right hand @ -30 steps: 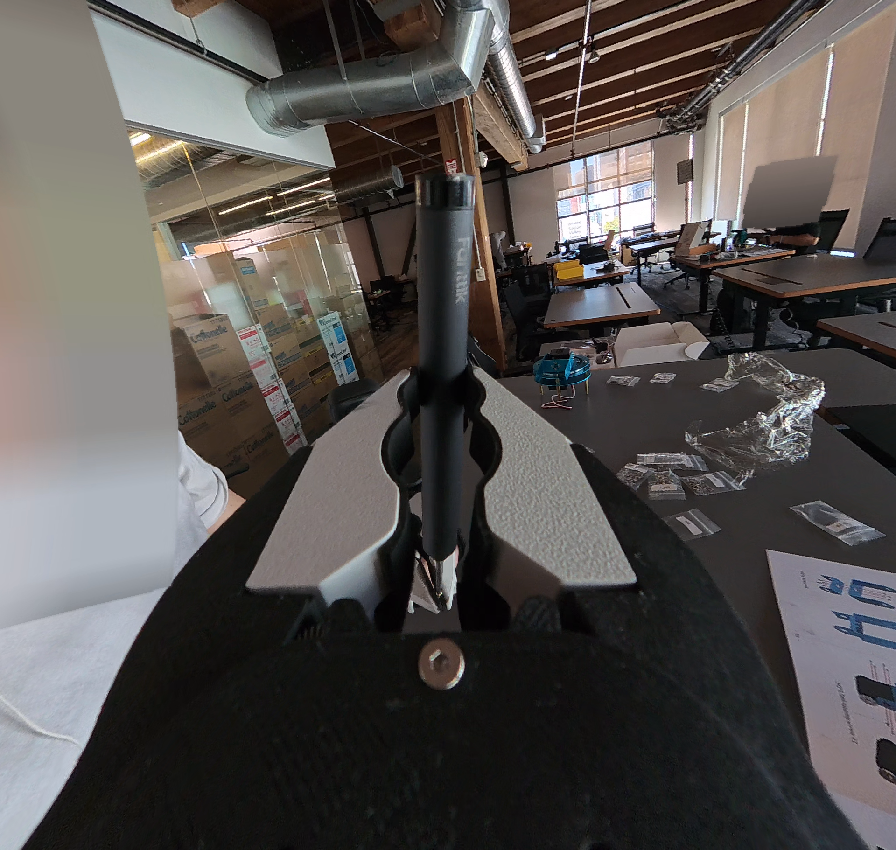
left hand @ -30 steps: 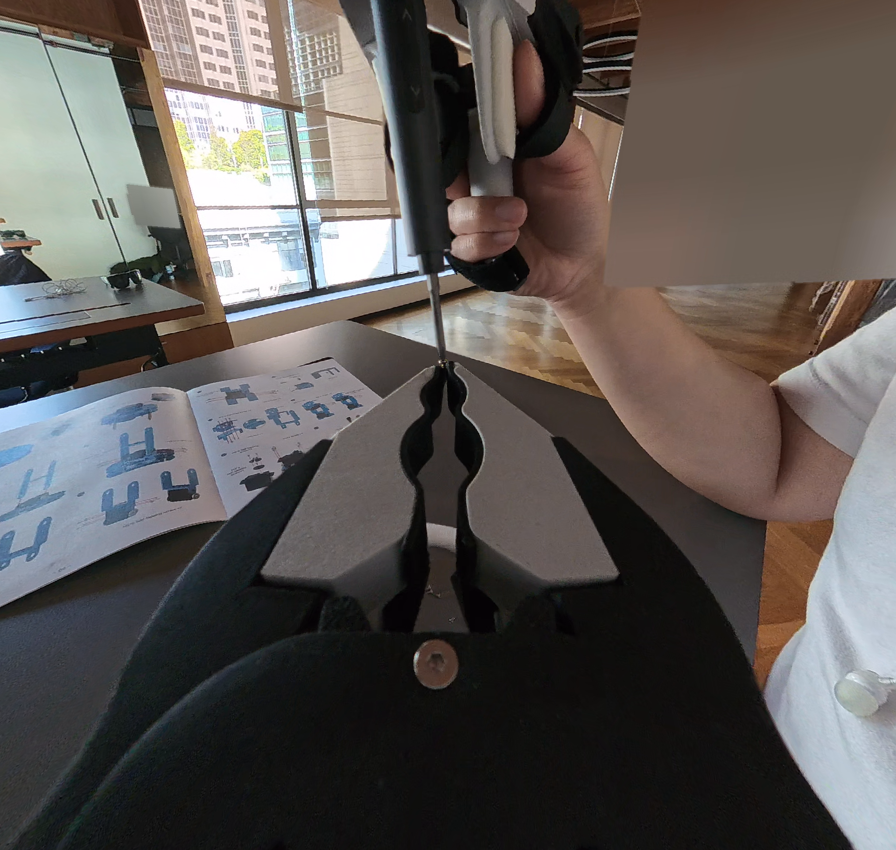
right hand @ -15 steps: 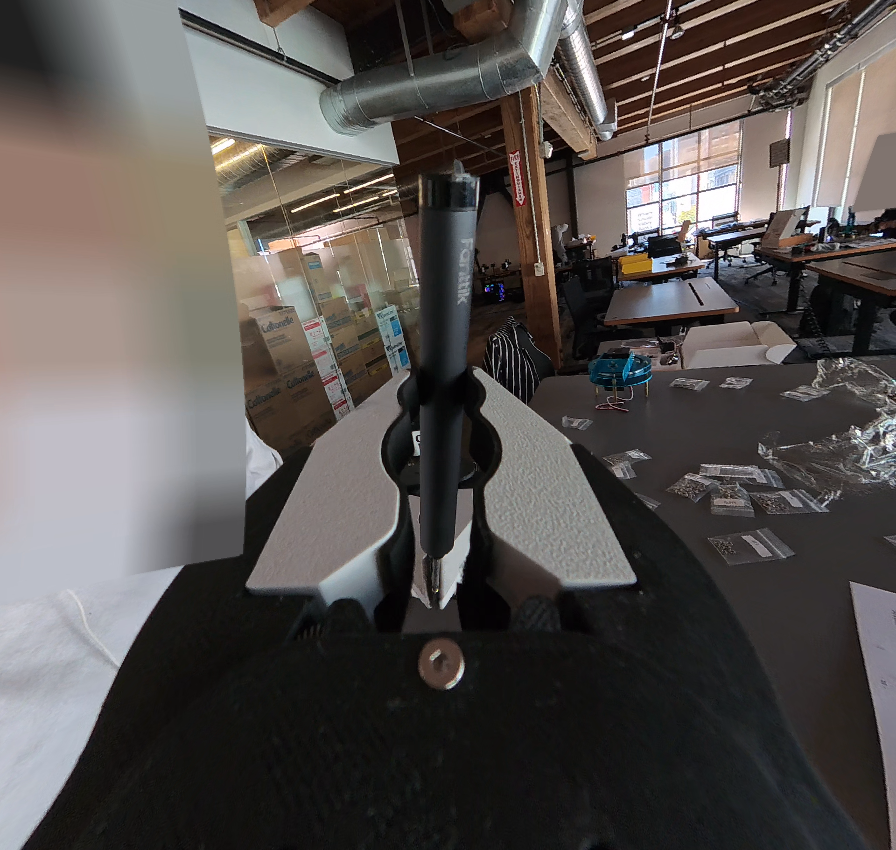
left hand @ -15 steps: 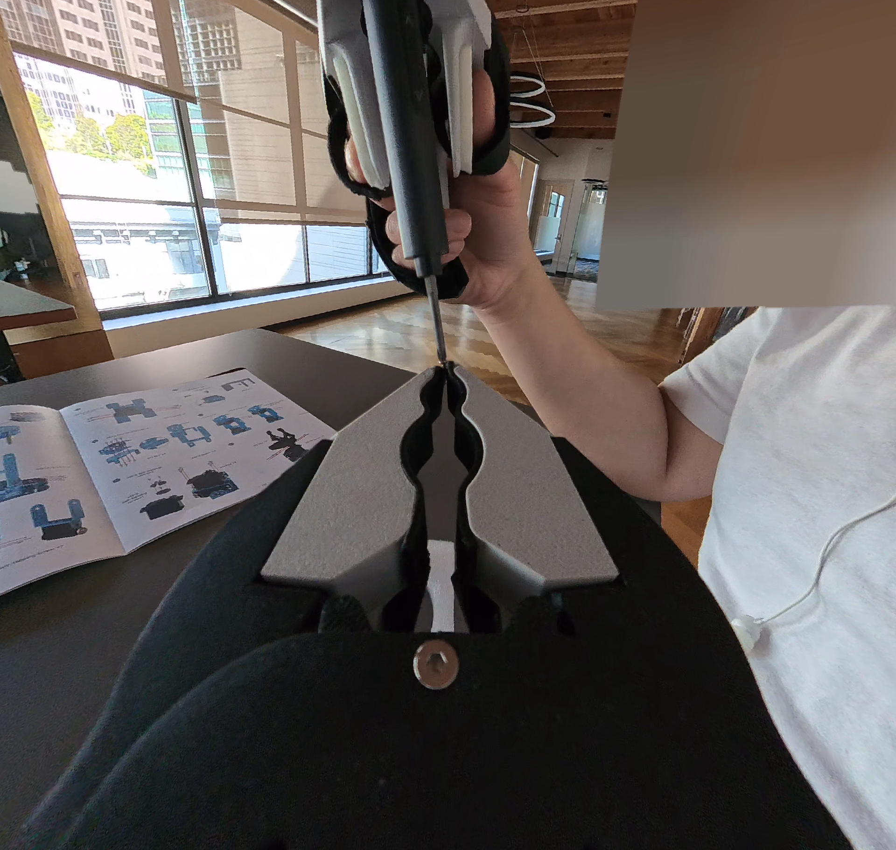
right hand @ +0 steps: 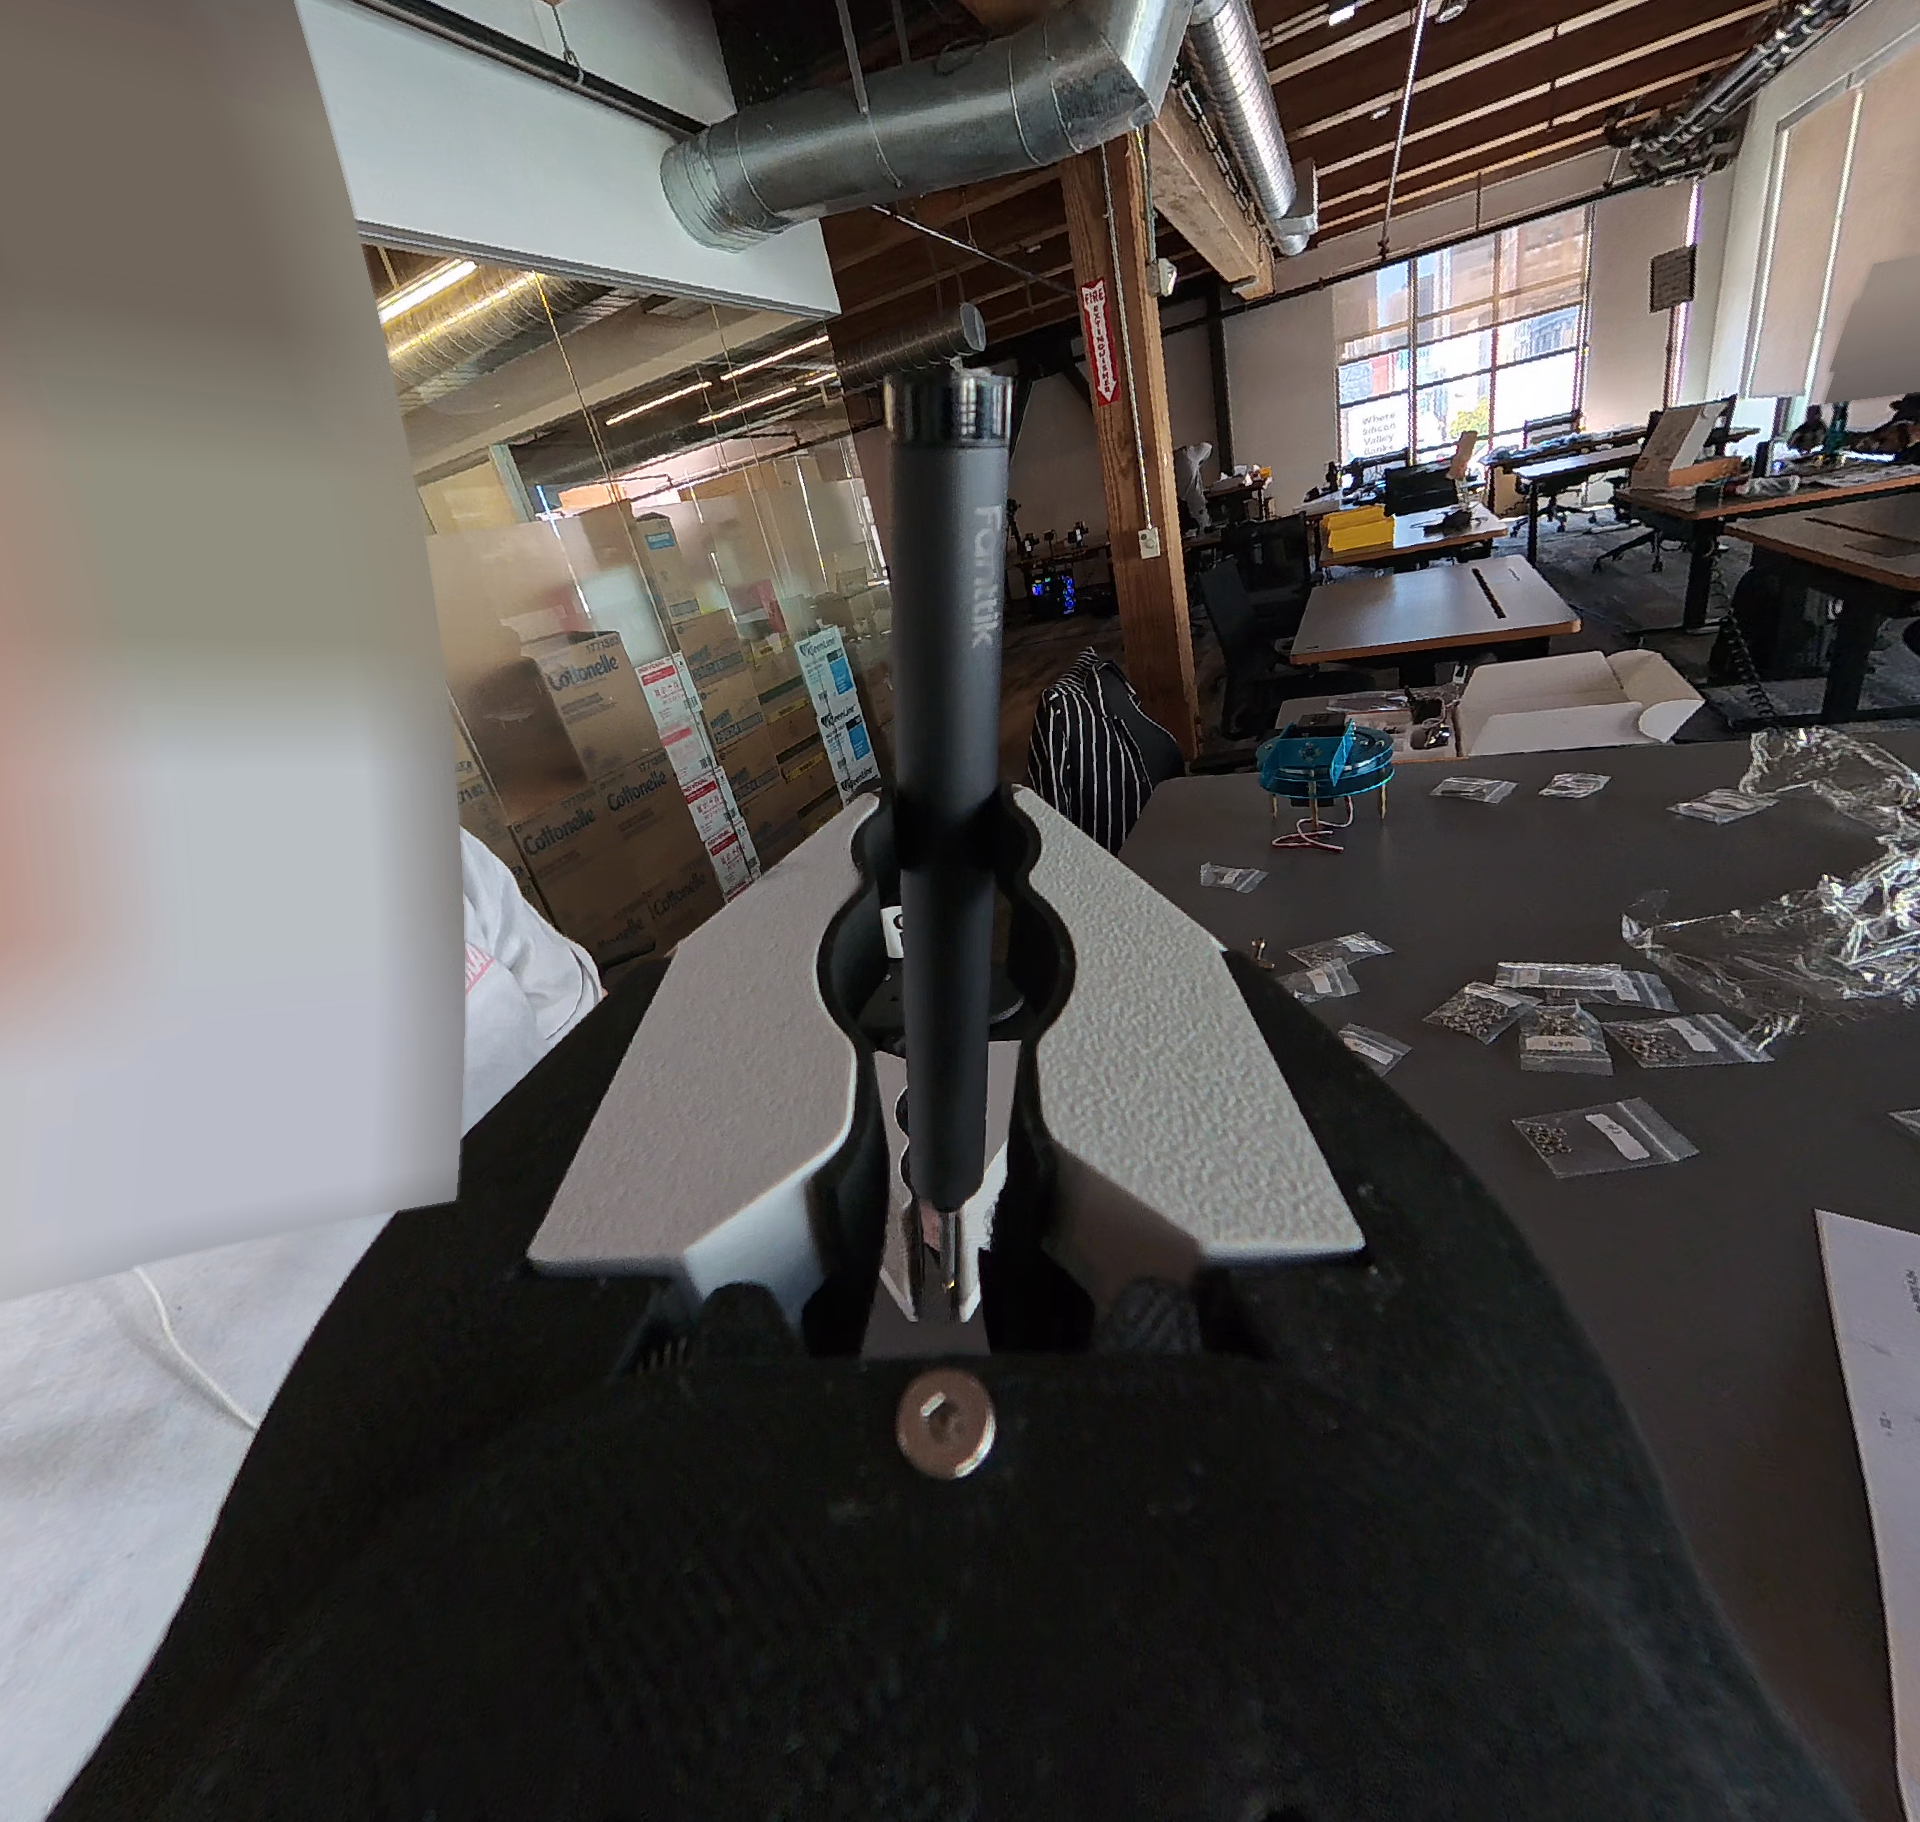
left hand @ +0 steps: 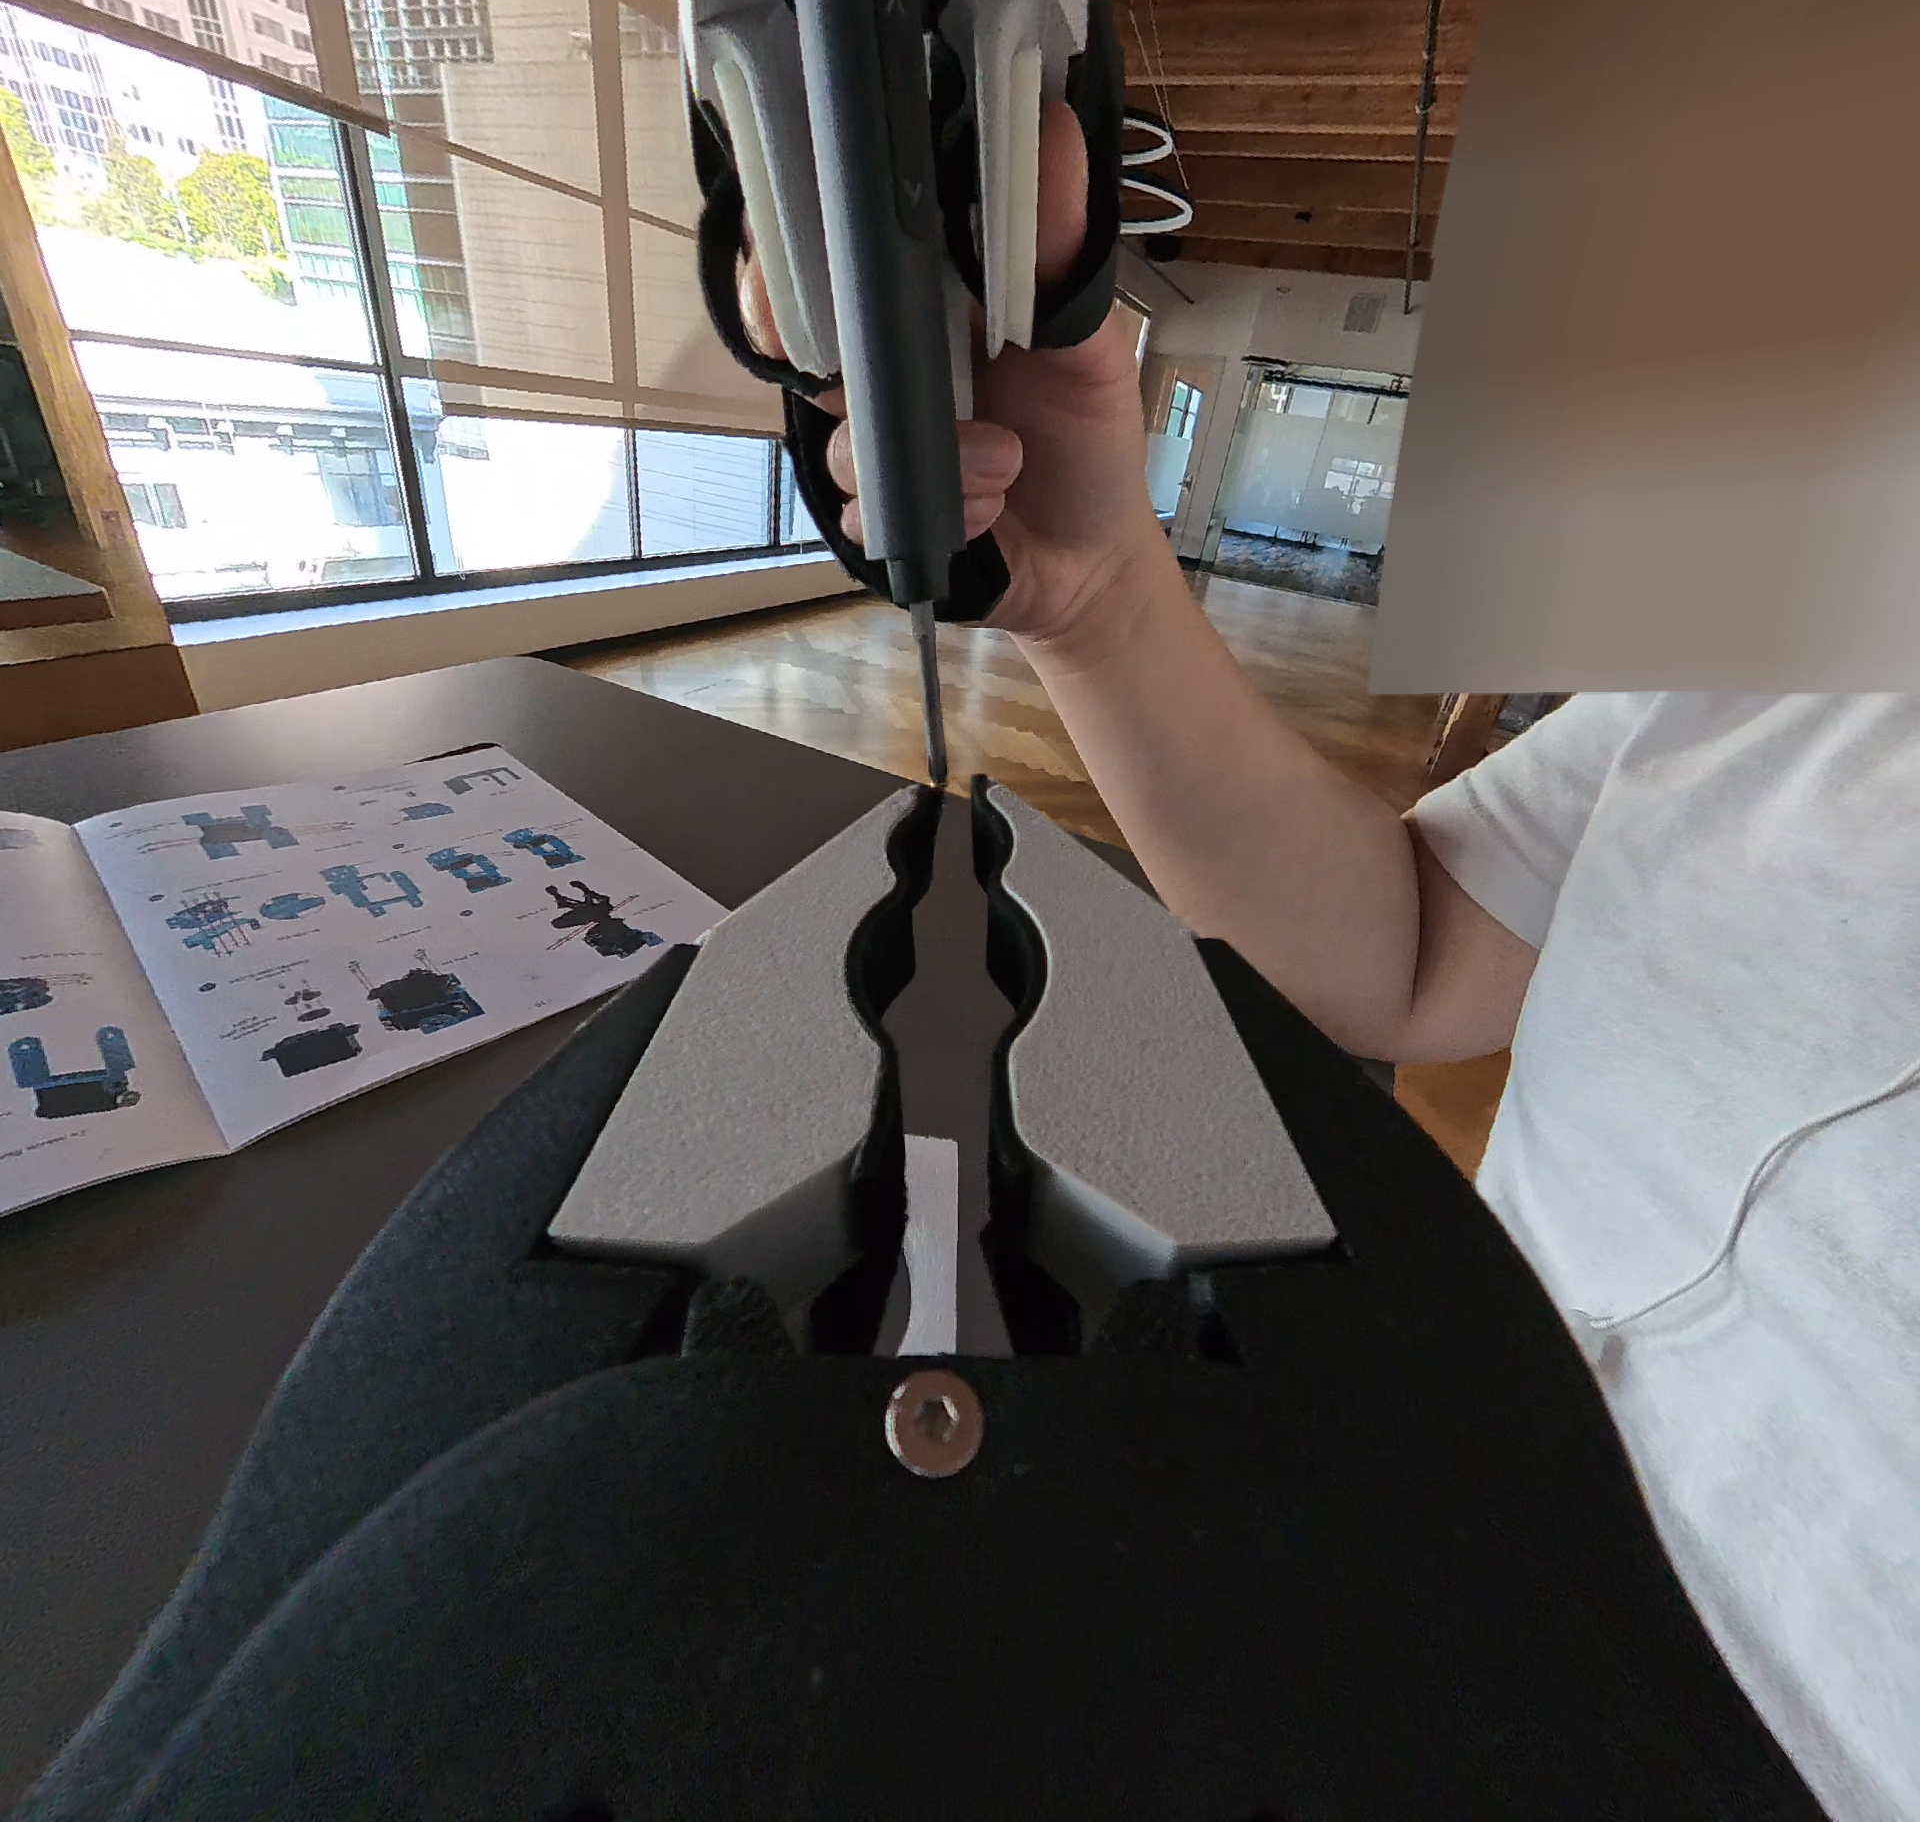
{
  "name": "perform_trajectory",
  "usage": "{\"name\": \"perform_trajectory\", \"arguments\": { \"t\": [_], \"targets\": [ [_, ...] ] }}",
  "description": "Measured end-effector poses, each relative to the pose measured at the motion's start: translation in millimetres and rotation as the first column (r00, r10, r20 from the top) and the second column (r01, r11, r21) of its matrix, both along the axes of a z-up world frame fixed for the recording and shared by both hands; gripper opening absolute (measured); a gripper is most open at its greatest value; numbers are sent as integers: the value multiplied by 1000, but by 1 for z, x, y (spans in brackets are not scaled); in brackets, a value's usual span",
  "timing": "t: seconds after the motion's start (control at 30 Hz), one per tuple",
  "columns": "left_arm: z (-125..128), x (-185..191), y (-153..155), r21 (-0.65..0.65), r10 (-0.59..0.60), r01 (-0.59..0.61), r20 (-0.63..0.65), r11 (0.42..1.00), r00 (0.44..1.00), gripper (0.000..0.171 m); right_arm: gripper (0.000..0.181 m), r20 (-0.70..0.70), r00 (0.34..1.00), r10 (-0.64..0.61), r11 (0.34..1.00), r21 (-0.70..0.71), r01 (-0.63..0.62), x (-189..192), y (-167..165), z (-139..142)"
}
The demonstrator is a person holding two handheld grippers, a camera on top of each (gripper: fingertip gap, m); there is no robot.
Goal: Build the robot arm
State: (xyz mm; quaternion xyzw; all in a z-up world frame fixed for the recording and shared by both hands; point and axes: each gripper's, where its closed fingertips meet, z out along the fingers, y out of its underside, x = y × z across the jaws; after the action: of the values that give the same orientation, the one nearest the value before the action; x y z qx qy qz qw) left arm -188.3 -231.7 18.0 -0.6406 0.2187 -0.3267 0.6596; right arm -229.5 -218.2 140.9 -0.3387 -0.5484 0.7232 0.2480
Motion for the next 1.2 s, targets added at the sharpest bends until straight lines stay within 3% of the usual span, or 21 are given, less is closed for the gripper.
{"name": "perform_trajectory", "arguments": {
  "t": [0.17, 0.4, 0.6, 0.93, 1.2],
  "targets": [
    [-1, 0, 3, -2, 9, -9, -12, 1000, 1000, 9, 16, 0, 1000, -5, 1000, -2, 5, 0, 1, 0],
    [-10, -6, 11, -31, 54, -54, -12, 998, 998, 30, 16, -2, 1000, -16, 1000, 7, 16, 0, 3, 0],
    [-18, -23, 6, -36, 114, -116, -46, 993, 992, 37, 17, -9, 994, -111, 993, 36, 111, 7, 27, 0],
    [-16, -116, -29, -6, 366, -369, -114, 929, 923, 43, 17, -16, 926, -377, 926, 22, 378, 30, 112, 0],
    [-17, -205, -49, -9, 561, -566, -111, 825, 820, 45, 17, -19, 892, -451, 892, 3, 451, 36, 142, 0]
  ]
}}
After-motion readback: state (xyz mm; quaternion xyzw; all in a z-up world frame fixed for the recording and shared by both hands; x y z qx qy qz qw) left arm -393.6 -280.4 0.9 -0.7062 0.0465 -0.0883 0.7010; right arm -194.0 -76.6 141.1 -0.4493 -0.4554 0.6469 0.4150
